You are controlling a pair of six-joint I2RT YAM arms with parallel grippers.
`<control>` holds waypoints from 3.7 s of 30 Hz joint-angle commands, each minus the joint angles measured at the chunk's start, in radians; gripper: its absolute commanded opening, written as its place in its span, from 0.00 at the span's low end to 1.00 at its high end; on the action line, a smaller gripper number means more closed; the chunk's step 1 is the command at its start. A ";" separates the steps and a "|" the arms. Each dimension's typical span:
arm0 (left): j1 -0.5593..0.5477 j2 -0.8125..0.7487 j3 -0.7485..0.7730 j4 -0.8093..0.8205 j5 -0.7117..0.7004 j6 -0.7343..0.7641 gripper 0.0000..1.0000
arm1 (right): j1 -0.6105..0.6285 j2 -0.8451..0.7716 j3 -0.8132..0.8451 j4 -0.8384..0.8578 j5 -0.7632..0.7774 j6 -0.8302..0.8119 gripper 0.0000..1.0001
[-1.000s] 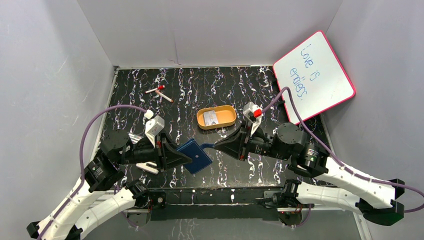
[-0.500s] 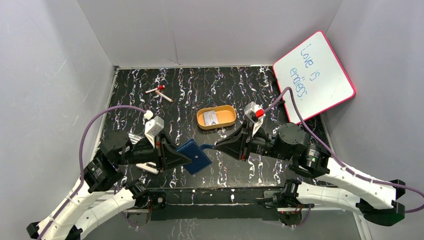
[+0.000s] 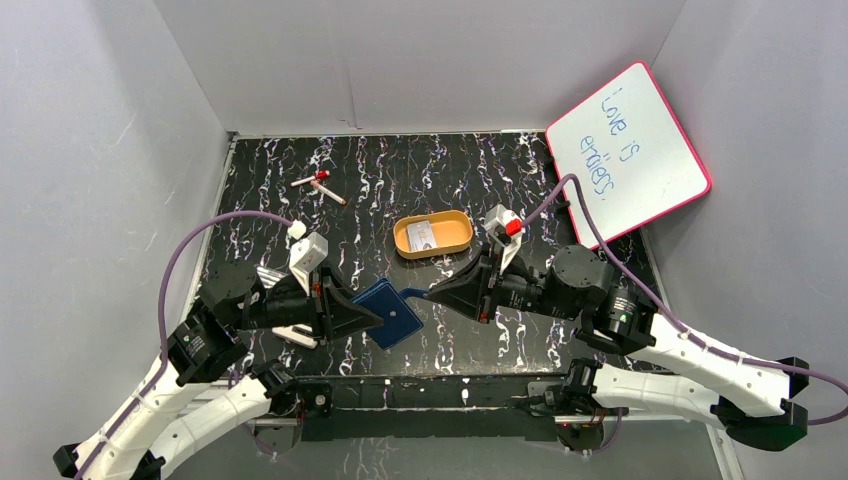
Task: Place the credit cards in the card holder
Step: Close the card holder at the center of the board.
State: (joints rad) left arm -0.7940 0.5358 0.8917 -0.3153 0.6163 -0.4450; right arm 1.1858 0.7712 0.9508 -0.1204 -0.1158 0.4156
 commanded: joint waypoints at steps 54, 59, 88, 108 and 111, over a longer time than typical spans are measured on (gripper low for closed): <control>0.001 0.278 -0.052 0.000 -0.565 -0.199 0.00 | -0.006 0.303 -0.103 0.273 0.410 0.022 0.00; 0.002 0.286 -0.057 0.014 -0.561 -0.196 0.00 | -0.021 0.343 -0.104 0.289 0.387 0.059 0.00; 0.001 0.260 -0.025 -0.019 -0.602 -0.170 0.00 | -0.034 0.369 -0.090 0.281 0.289 -0.002 0.00; 0.001 0.266 -0.009 -0.025 -0.638 -0.170 0.00 | -0.035 0.368 -0.086 0.293 0.243 -0.029 0.00; 0.001 0.266 -0.008 -0.026 -0.638 -0.170 0.00 | -0.035 0.373 -0.086 0.301 0.235 -0.027 0.00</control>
State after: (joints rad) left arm -0.7952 0.8169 0.8371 -0.3794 0.0006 -0.6239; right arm 1.1446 1.1458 0.8471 0.1268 0.1791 0.3859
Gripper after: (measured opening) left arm 0.184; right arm 0.014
